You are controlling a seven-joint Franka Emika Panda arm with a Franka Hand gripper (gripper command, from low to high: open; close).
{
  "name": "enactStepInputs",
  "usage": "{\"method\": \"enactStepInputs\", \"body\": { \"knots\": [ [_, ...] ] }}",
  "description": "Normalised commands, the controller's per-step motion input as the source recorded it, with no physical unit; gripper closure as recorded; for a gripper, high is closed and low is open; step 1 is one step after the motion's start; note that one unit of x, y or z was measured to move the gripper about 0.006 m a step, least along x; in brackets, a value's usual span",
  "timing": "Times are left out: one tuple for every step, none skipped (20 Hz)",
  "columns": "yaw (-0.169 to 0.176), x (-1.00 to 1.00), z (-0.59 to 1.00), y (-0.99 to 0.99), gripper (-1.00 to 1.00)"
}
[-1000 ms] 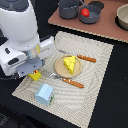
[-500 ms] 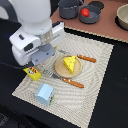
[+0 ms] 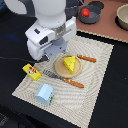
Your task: Interact with the objects in diverse but meaningful ways.
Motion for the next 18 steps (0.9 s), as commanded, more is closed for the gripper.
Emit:
{"method": "enactStepInputs", "body": {
  "knots": [
    [-0.147, 0.79, 0.07, 0.00, -1.00],
    [-0.144, 0.76, 0.06, 0.00, -1.00],
    [-0.138, 0.73, 0.07, 0.03, -1.00],
    [-0.137, 0.70, 0.12, 0.11, -1.00],
    [-0.130, 0.64, 0.24, 0.19, -1.00],
    [-0.112, 0.67, 0.36, 0.23, -1.00],
    [-0.109, 0.65, 0.43, 0.26, -1.00],
    [-0.103, 0.64, 0.48, 0.29, -1.00],
    [-0.100, 0.64, 0.47, 0.29, -1.00],
    [-0.099, 0.61, 0.47, 0.33, -1.00],
    [-0.100, 0.58, 0.43, 0.34, -1.00],
    [-0.096, 0.54, 0.41, 0.35, -1.00],
    [-0.091, 0.49, 0.33, 0.31, -1.00],
    [-0.074, 0.38, 0.22, 0.27, -1.00],
    [-0.039, 0.30, 0.12, 0.25, -1.00],
    [-0.003, 0.29, 0.08, 0.22, -1.00],
    [0.000, 0.29, 0.05, 0.23, -1.00],
    [0.000, 0.30, 0.00, 0.18, -1.00]
  ]
}}
